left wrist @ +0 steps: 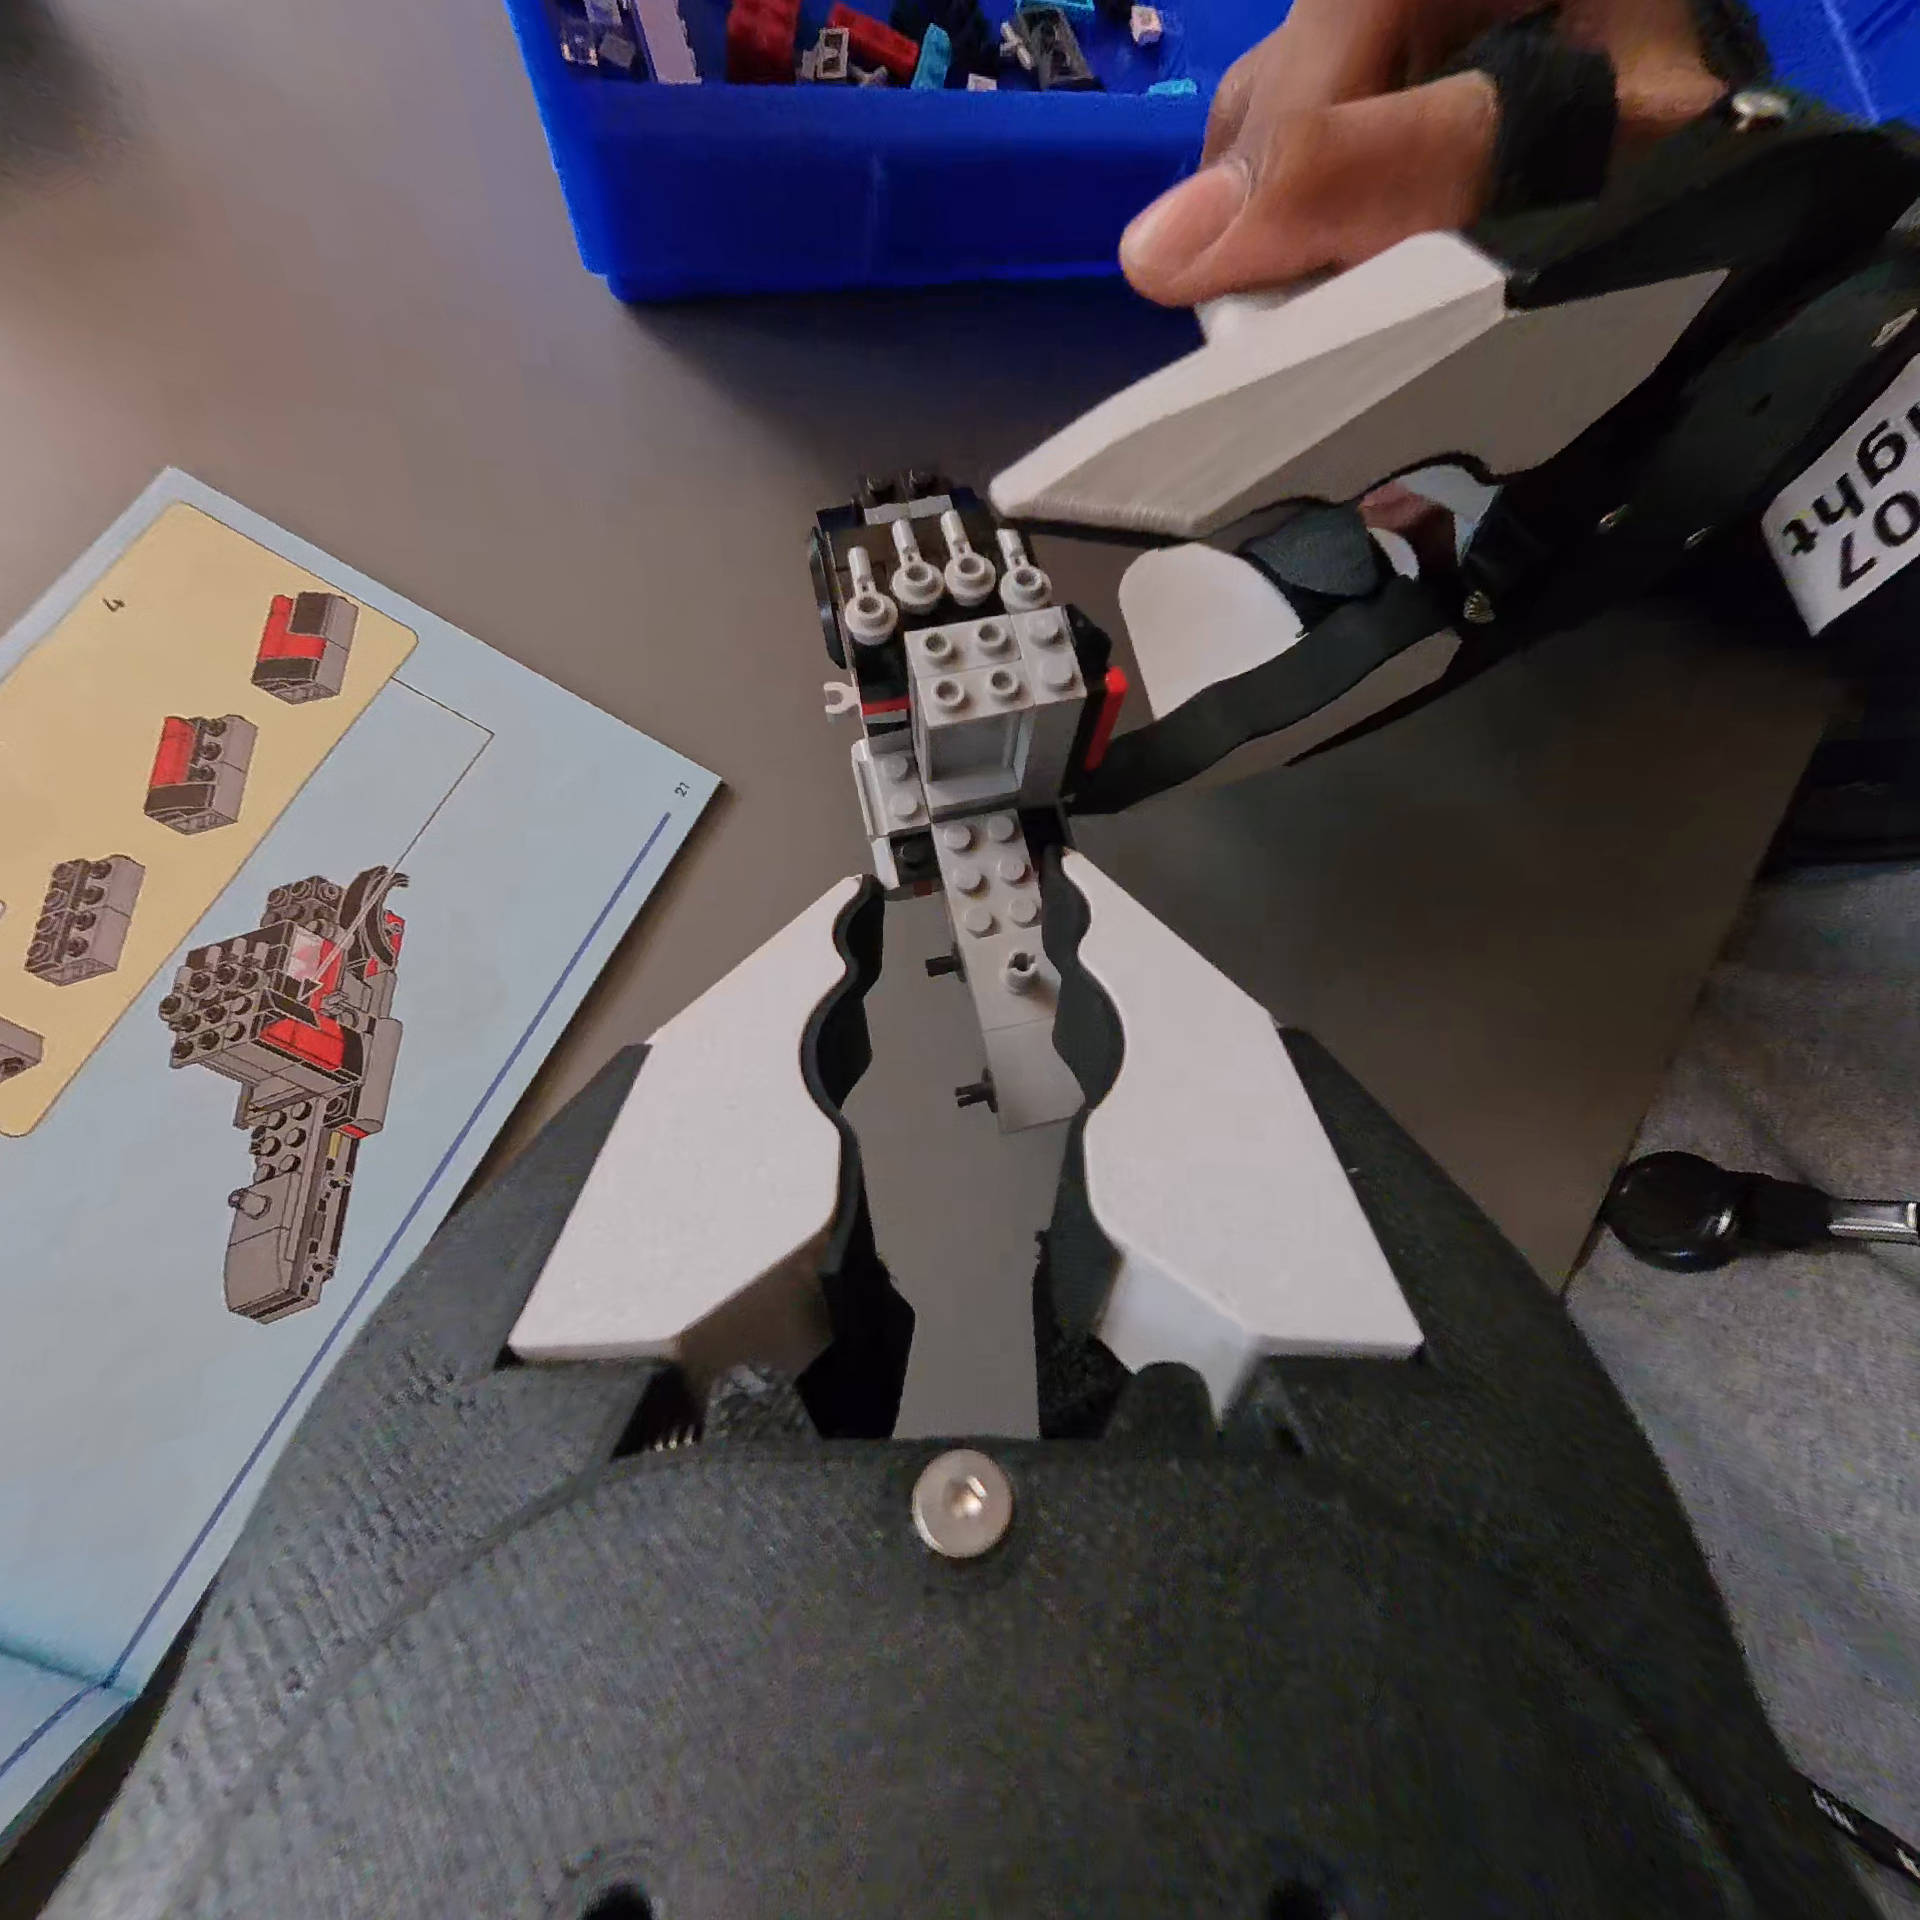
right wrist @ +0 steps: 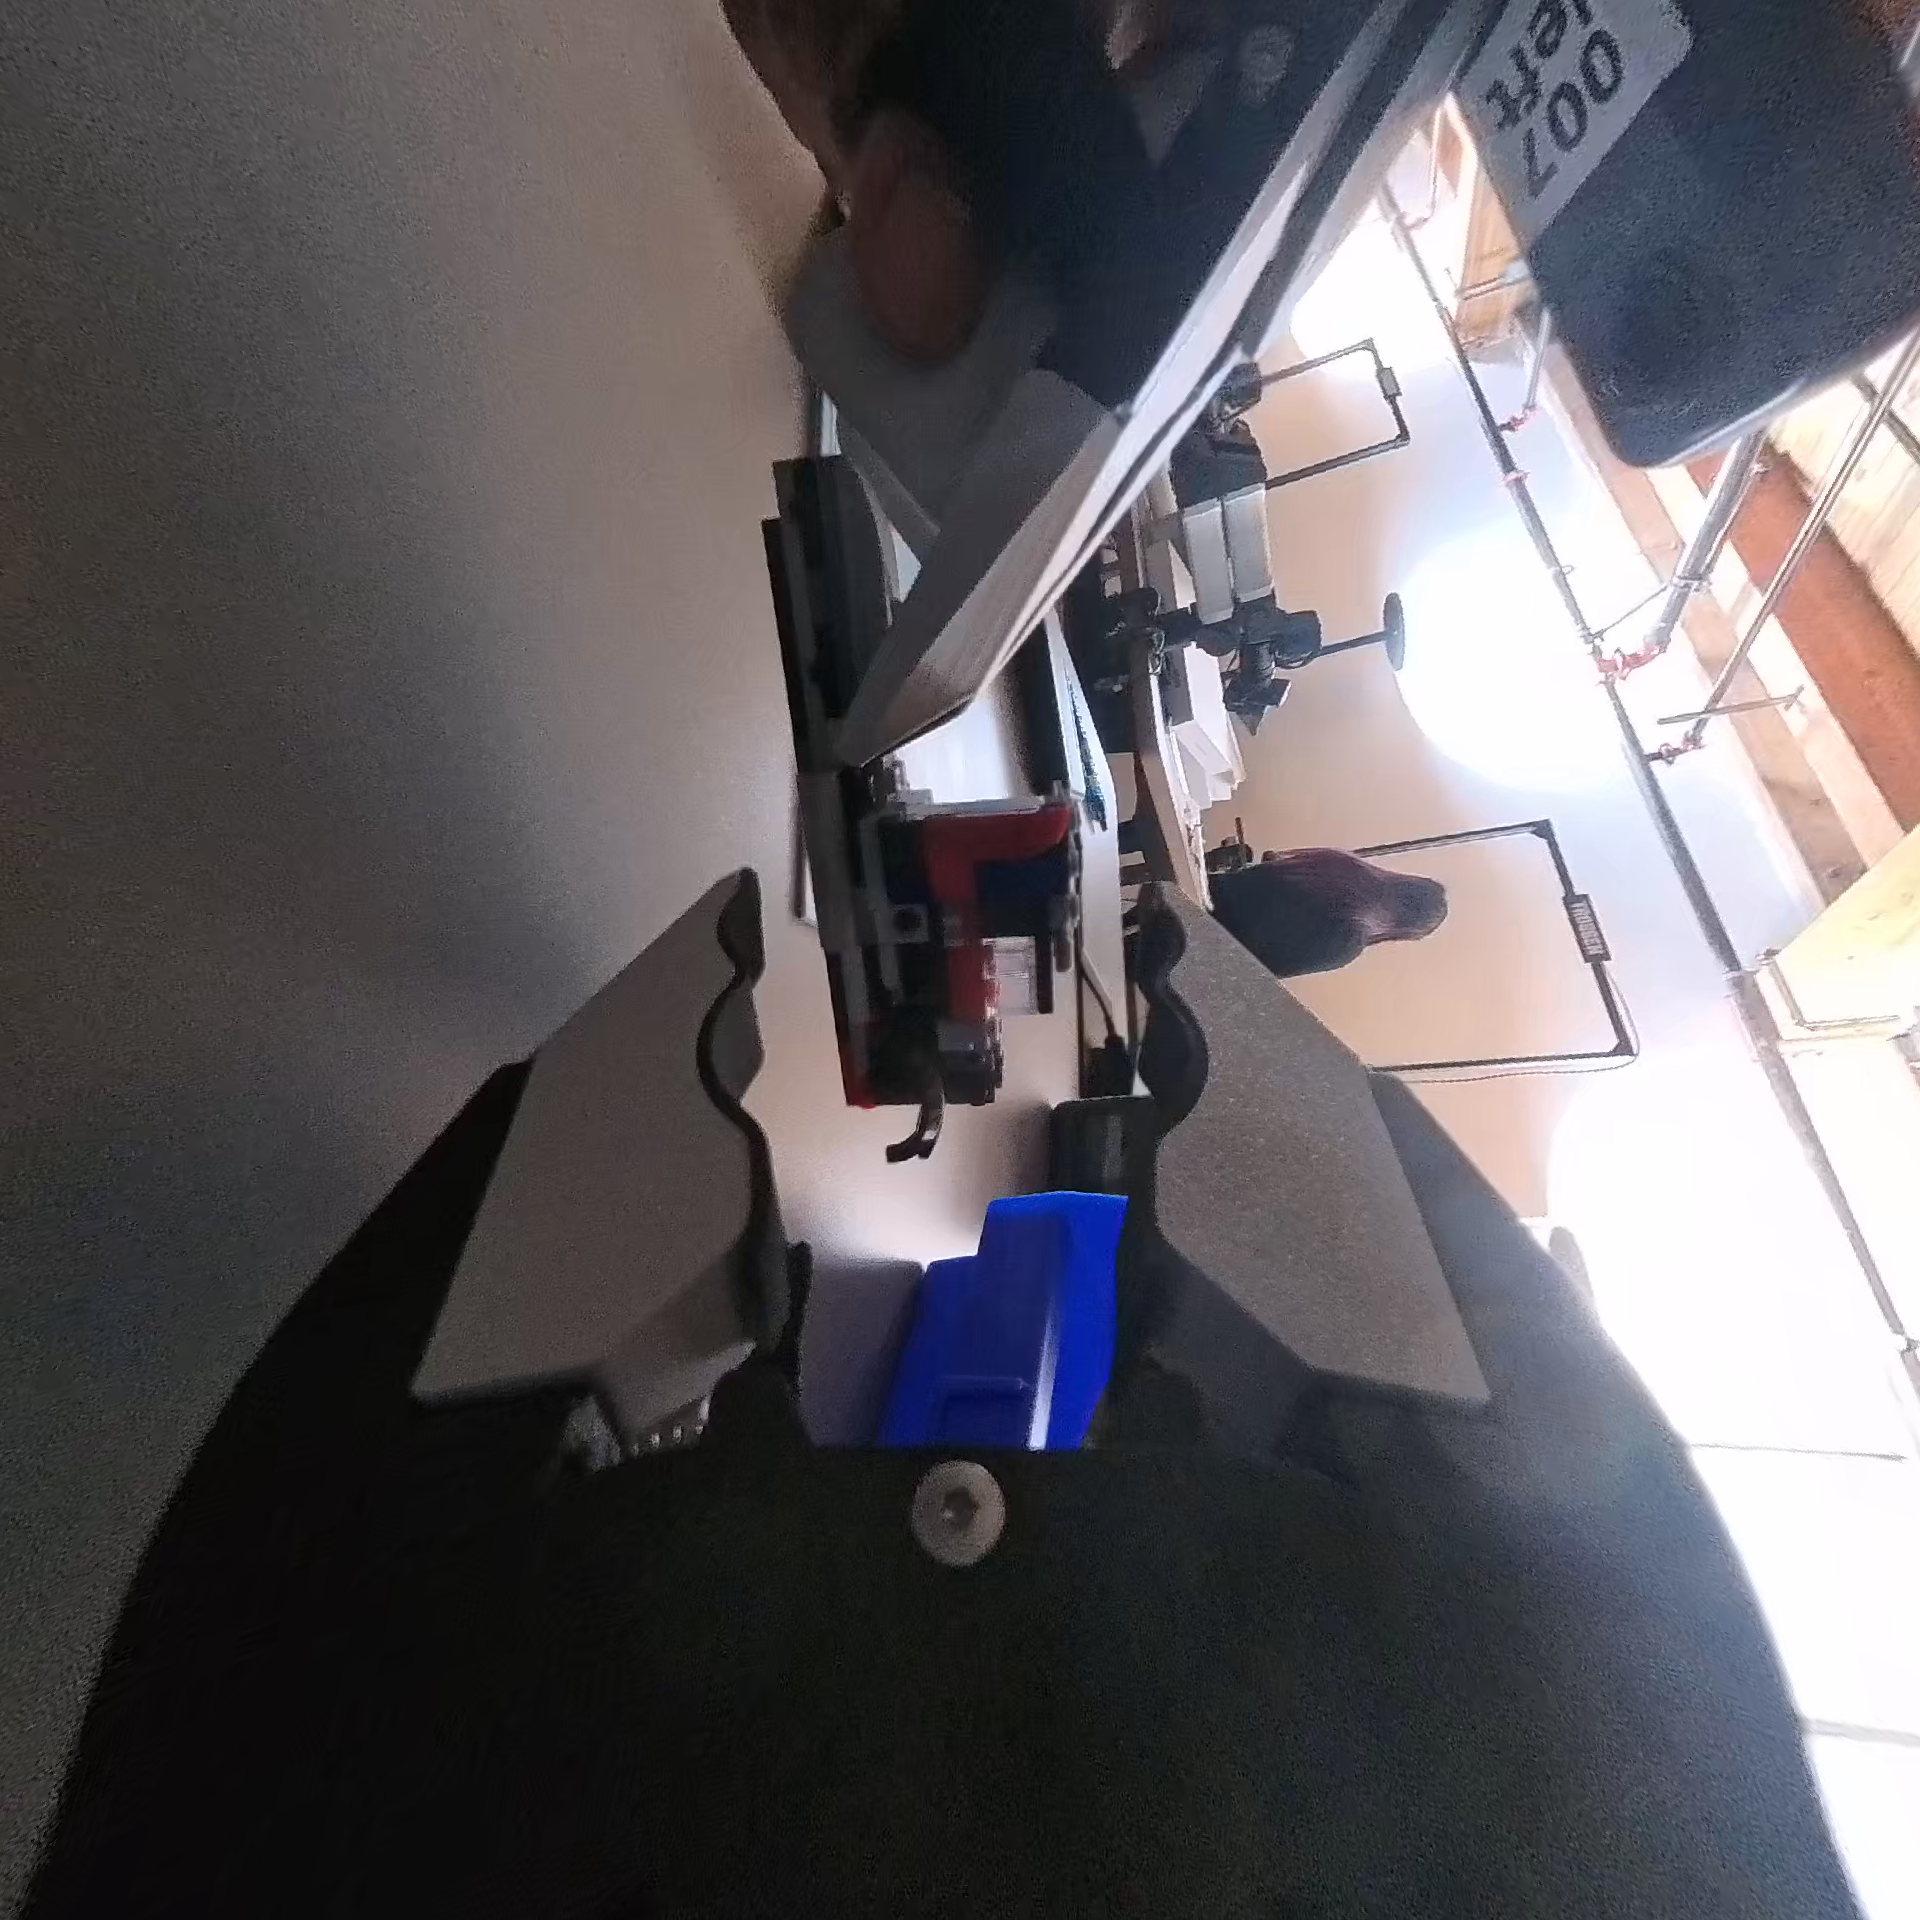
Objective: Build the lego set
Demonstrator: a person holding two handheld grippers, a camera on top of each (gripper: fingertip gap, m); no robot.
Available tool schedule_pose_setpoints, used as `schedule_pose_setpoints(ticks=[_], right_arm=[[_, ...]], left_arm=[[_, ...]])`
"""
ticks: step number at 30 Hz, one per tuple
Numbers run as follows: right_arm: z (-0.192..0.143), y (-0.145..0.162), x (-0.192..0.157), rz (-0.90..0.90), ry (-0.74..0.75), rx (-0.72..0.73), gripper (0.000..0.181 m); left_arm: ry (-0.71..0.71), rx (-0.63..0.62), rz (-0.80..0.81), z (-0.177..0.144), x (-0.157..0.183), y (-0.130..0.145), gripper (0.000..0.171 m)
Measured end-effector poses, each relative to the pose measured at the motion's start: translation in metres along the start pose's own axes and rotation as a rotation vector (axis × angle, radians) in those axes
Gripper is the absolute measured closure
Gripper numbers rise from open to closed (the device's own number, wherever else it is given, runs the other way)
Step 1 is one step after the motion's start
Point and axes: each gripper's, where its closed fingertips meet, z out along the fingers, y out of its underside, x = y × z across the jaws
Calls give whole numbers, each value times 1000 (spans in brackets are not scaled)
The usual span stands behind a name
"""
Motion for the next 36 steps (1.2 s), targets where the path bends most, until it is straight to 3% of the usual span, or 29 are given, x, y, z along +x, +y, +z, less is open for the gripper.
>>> schedule_pose_setpoints(ticks=[5,15,23,29,34,36], right_arm=[[0,1,-4,-3,-5,-5,110],[-16,6,-9,369,-44,-36,102],[-19,18,-21,458,-62,-107,101],[-23,15,-20,504,-75,-88,101],[-28,14,-18,536,-66,-85,104],[-27,16,-16,561,-57,-86,106]], left_arm=[[-24,0,14,1,-2,1,140],[-114,53,40,19,-8,12,140],[-131,64,-25,31,2,18,140],[-123,242,-69,4,0,1,132],[-208,489,-109,-42,-37,-10,117],[-250,534,-126,-54,-54,-7,111]])
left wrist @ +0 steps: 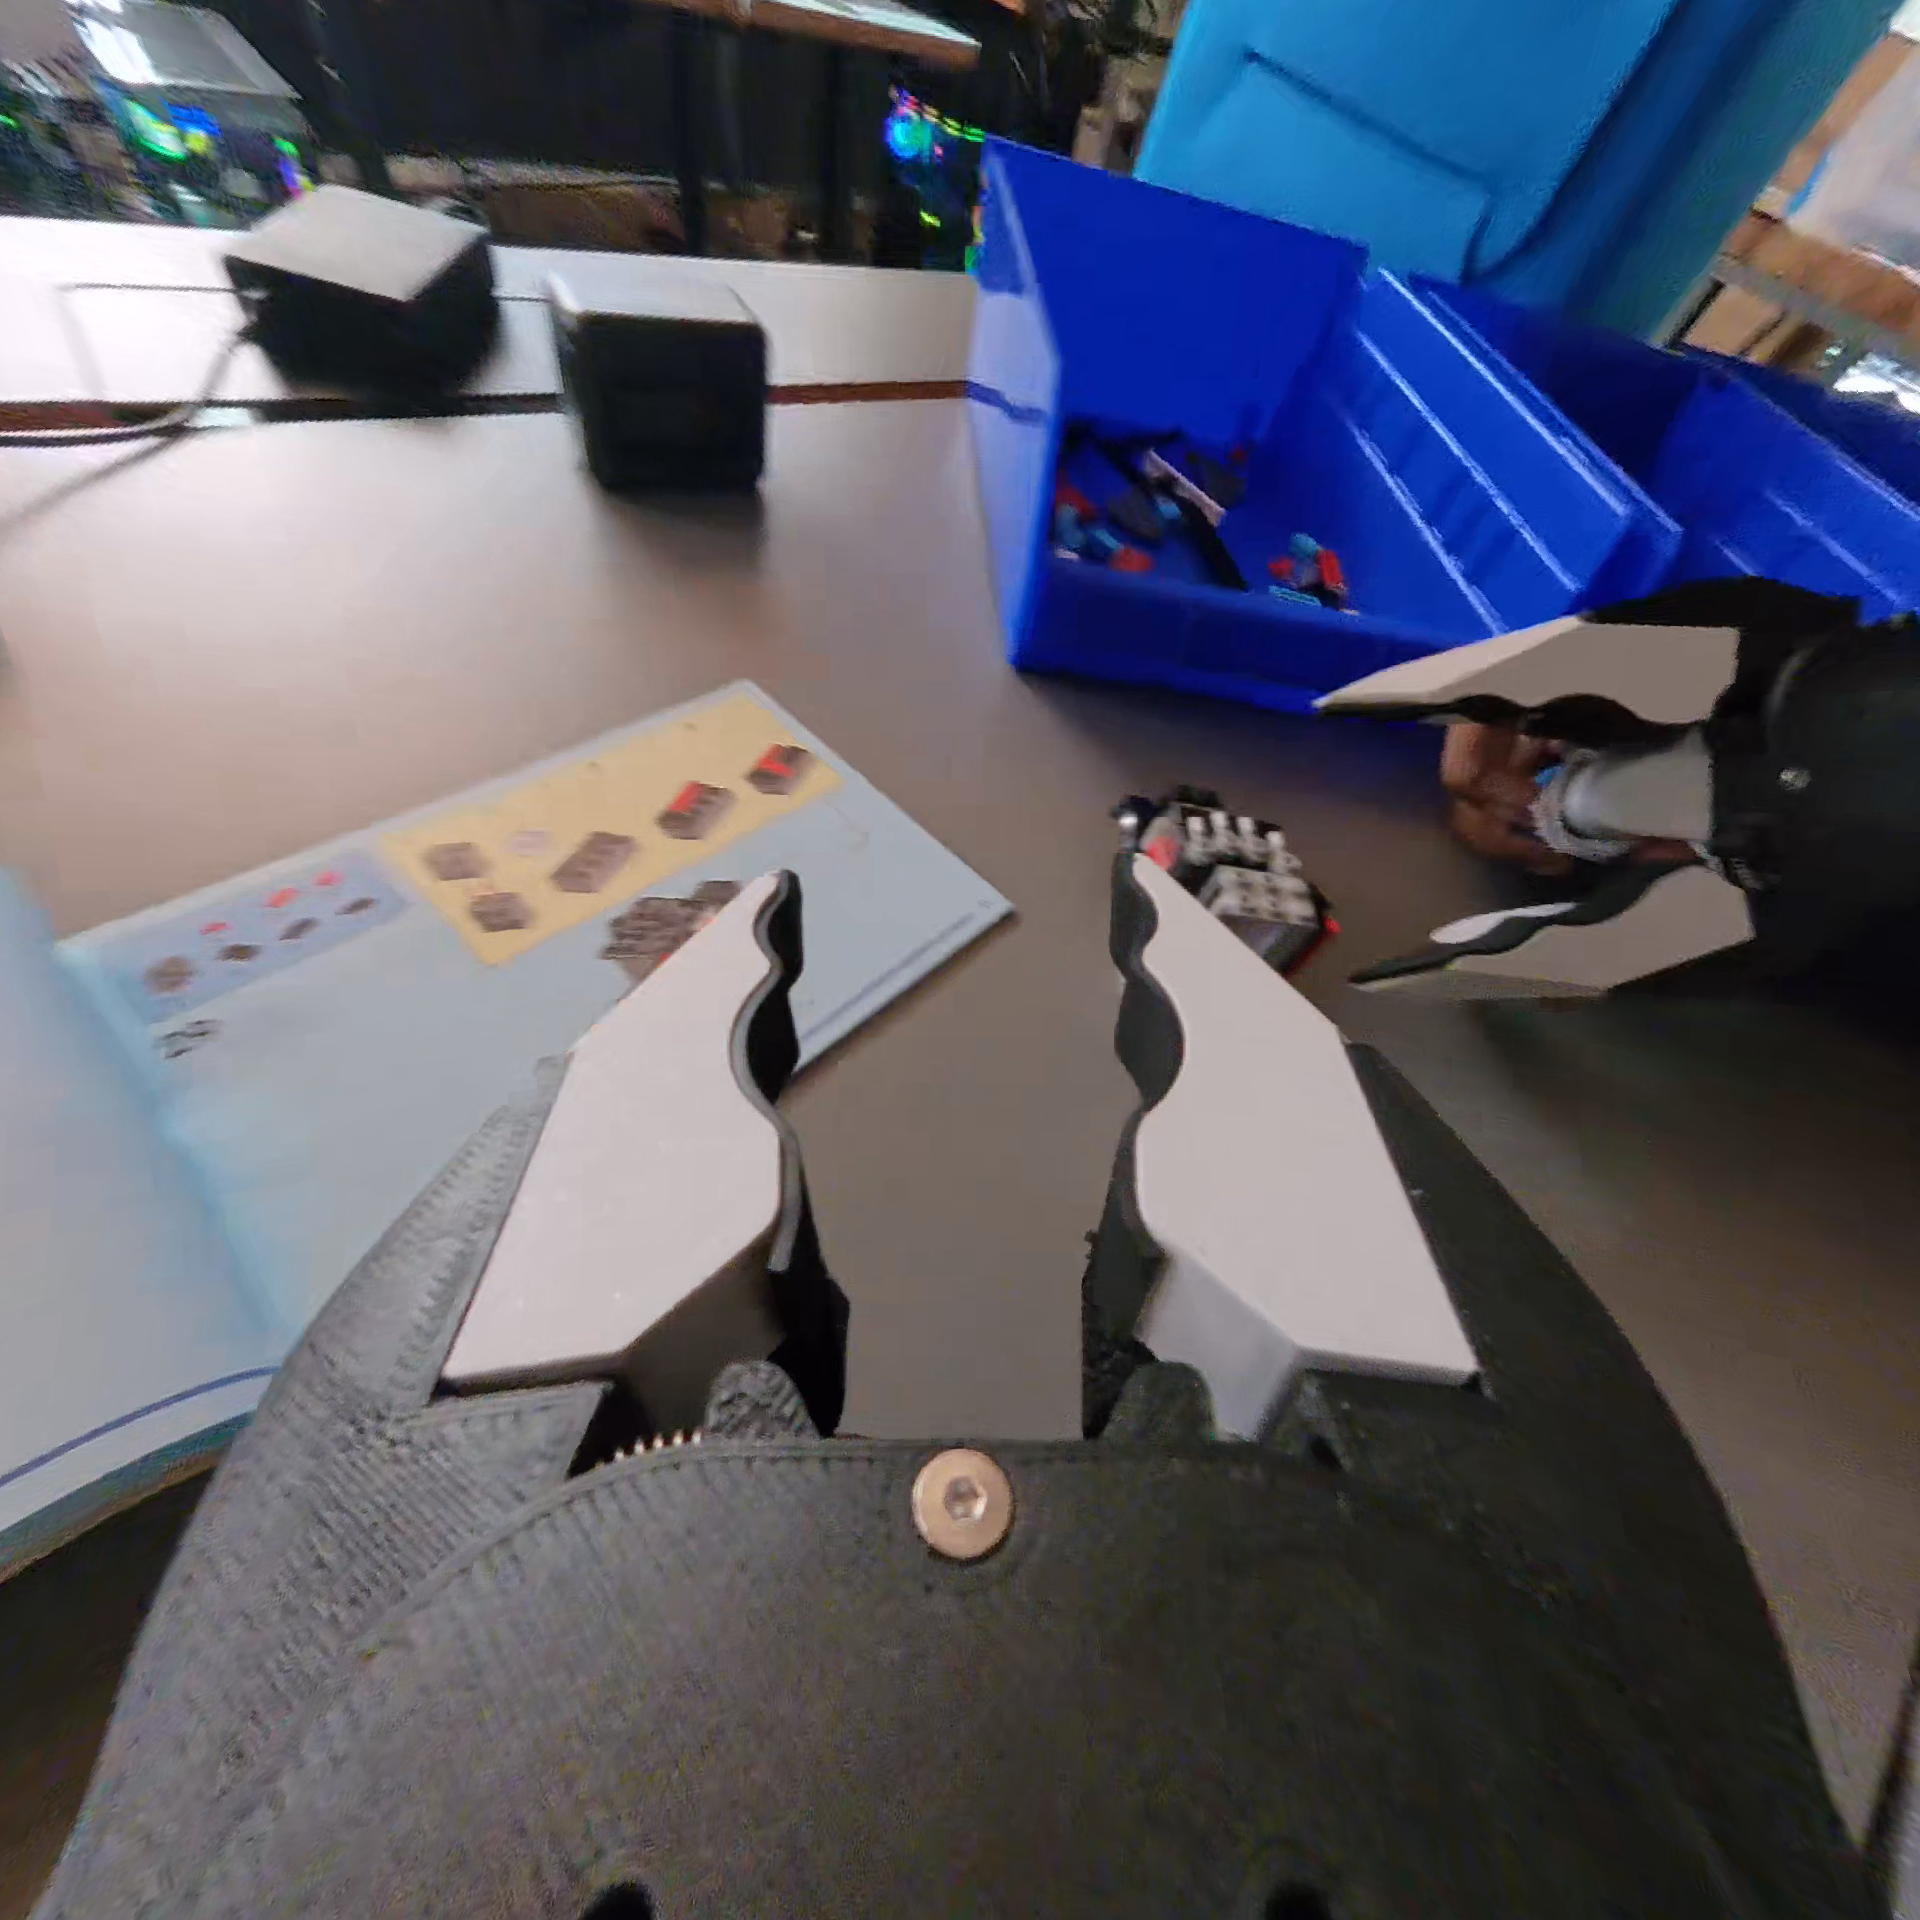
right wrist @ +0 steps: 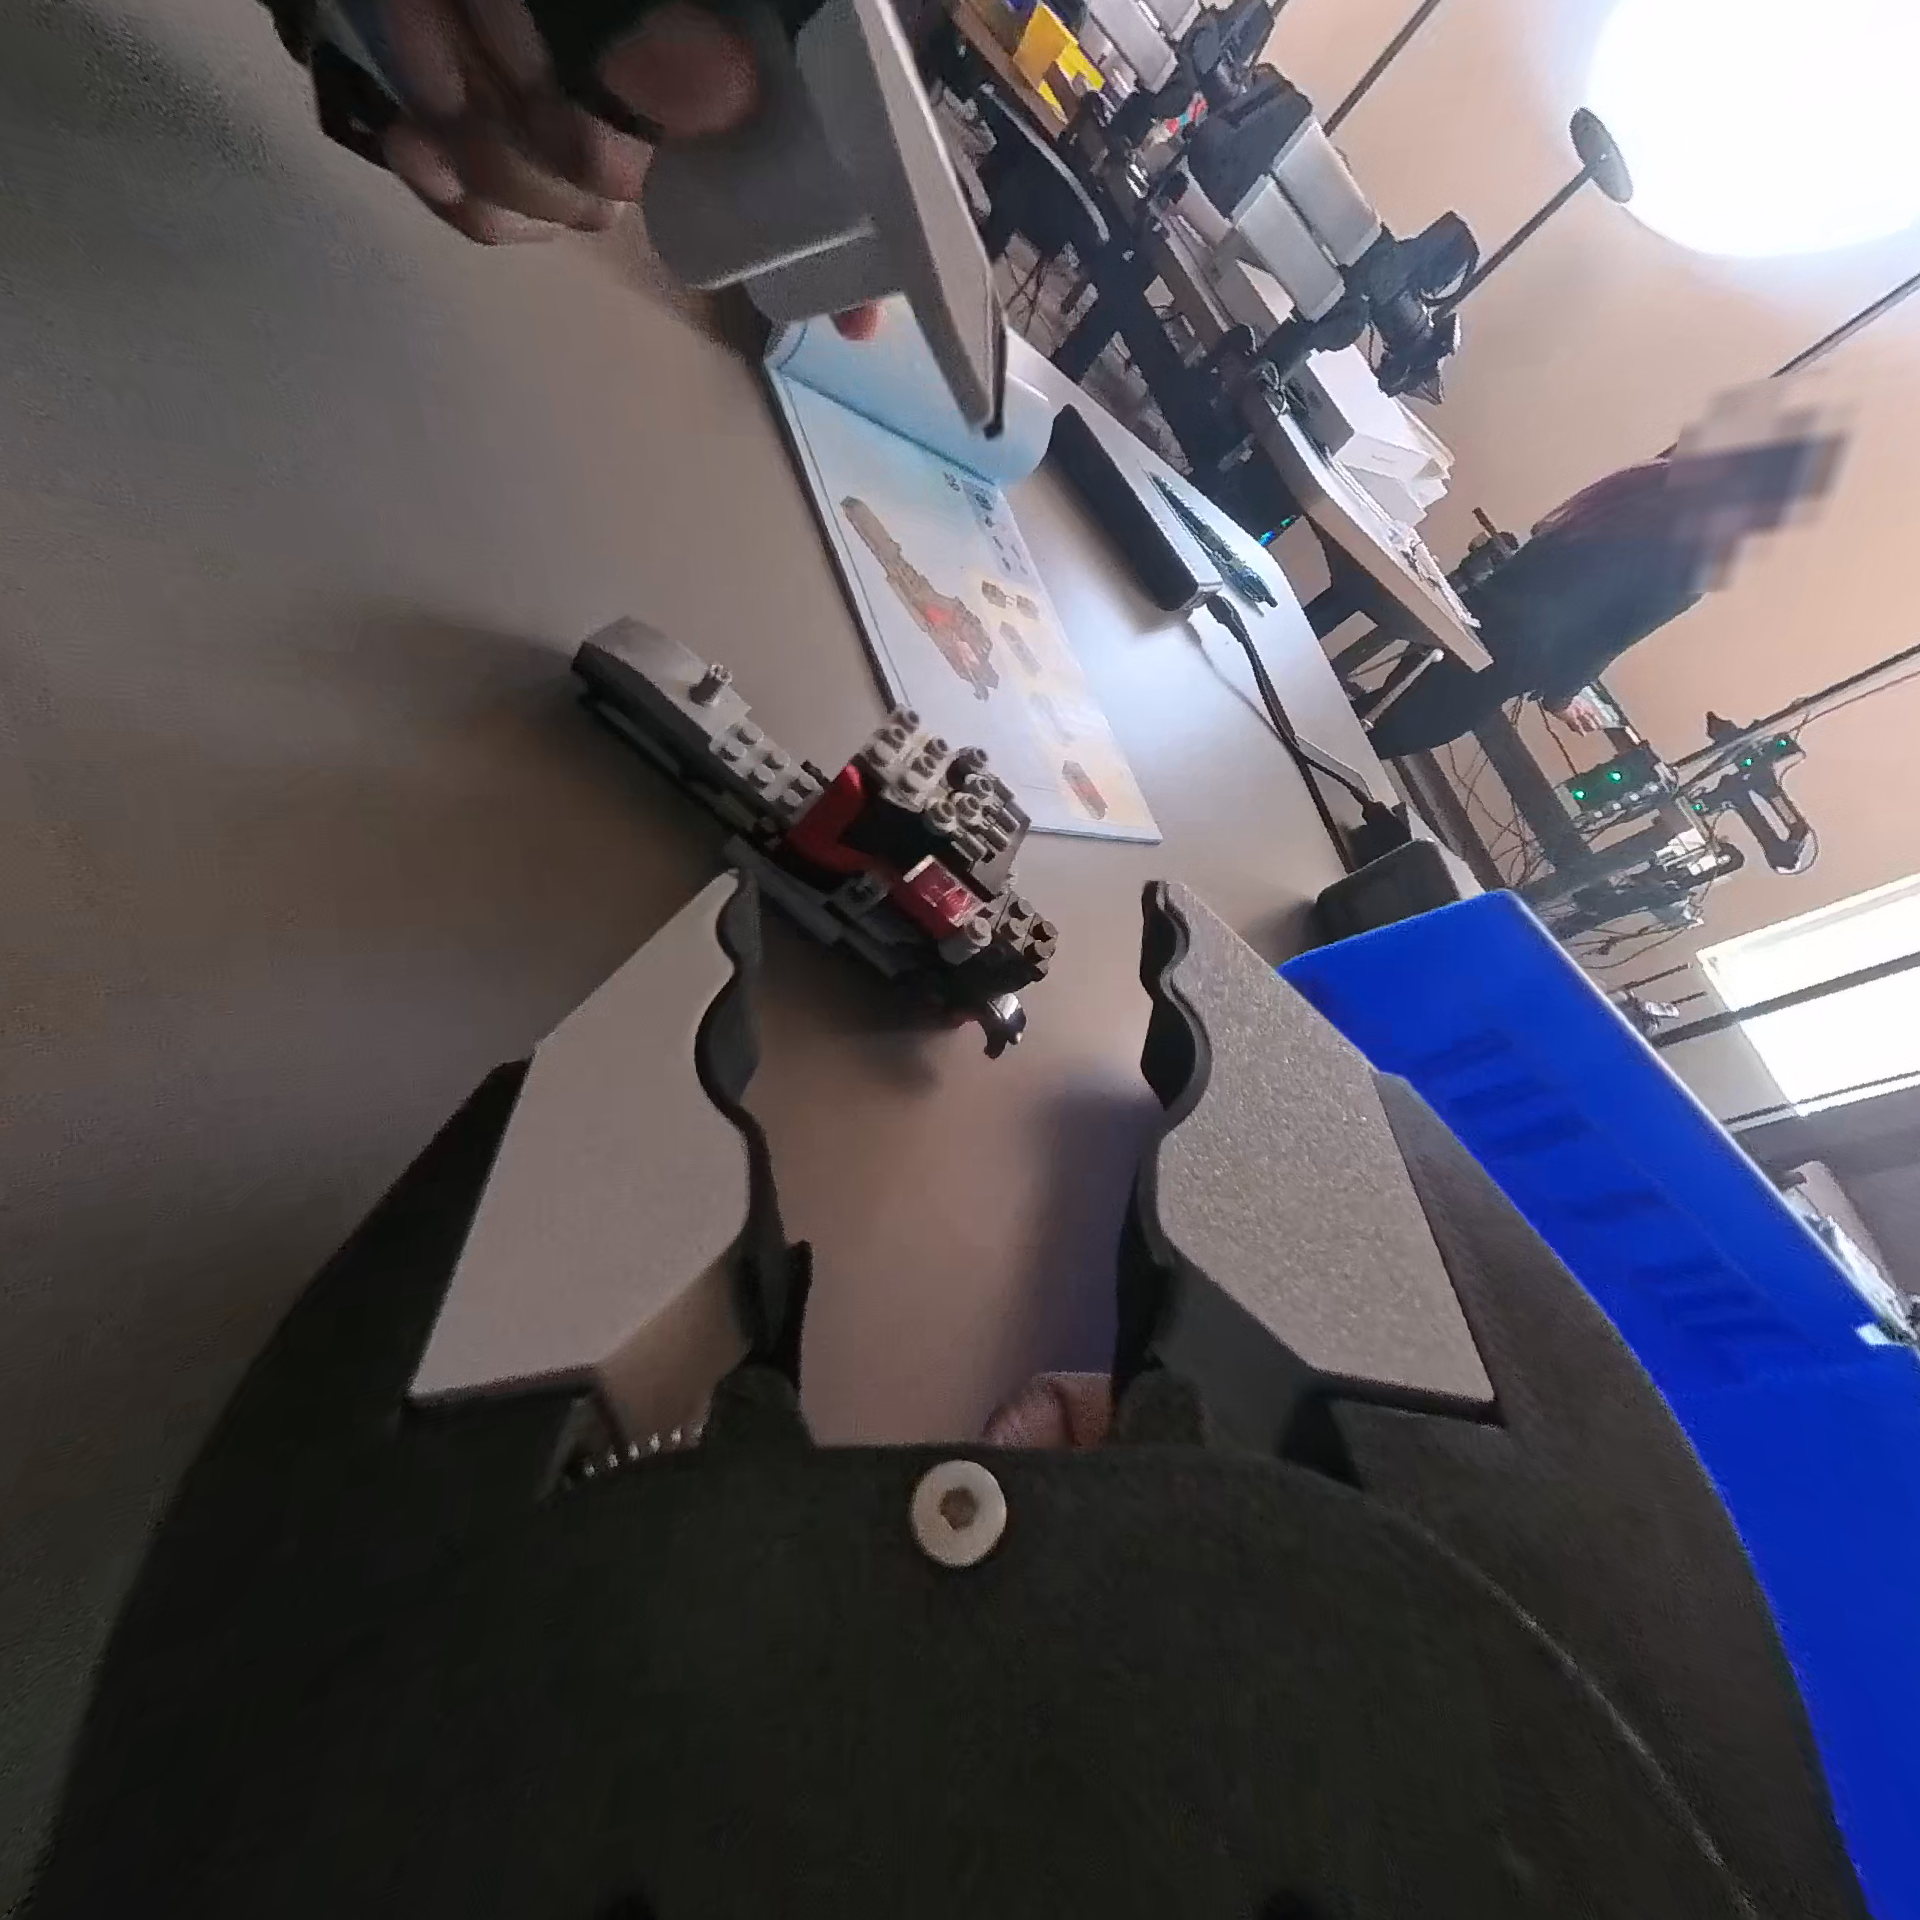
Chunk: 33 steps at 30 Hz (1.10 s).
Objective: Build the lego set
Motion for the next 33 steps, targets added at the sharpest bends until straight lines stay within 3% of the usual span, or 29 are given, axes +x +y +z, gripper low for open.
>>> schedule_pose_setpoints(ticks=[6,14,23,33], right_arm=[[1,2,4,36,5,-7,111],[2,4,5,33,4,-17,114],[2,7,4,30,1,-32,114],[0,8,2,19,-7,-30,115]], left_arm=[[-114,-24,131,3,-35,12,96],[-94,-169,321,26,-32,27,92],[-75,-322,465,50,-32,43,108],[-53,-372,430,53,-33,49,118]])
